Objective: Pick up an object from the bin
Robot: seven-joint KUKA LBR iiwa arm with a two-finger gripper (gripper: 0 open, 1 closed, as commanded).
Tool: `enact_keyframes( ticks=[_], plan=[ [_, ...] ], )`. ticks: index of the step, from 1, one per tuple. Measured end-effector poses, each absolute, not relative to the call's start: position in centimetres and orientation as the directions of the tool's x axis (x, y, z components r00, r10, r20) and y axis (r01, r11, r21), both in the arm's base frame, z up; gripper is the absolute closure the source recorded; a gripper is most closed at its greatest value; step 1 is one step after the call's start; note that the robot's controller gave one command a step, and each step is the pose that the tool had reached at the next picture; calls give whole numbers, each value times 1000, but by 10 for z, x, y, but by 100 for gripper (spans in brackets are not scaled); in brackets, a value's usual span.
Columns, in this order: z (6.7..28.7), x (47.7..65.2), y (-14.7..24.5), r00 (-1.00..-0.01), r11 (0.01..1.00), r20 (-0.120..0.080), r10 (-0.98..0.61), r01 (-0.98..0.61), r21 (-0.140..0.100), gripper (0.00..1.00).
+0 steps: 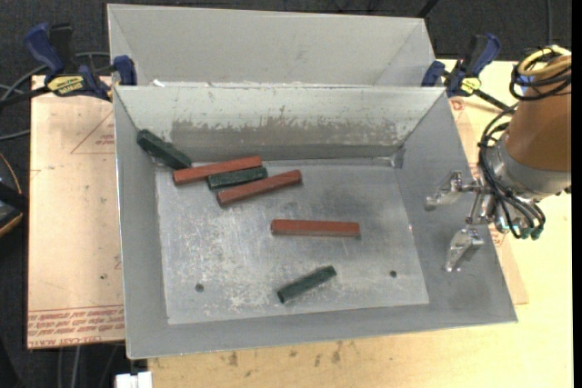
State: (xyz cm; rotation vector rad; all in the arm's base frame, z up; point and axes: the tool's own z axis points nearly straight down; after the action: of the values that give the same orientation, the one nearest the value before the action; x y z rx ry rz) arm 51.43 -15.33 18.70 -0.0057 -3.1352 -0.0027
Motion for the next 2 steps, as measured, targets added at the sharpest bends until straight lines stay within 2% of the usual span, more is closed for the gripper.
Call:
enact_keyframes(
  ticks=[1, 2],
  plan=[
    [191, 516, -153, -1000, 1000, -1, 0, 0, 0, 0],
    [157, 564, -139, -996, 996, -7, -85, -85, -2, 0]
  ],
)
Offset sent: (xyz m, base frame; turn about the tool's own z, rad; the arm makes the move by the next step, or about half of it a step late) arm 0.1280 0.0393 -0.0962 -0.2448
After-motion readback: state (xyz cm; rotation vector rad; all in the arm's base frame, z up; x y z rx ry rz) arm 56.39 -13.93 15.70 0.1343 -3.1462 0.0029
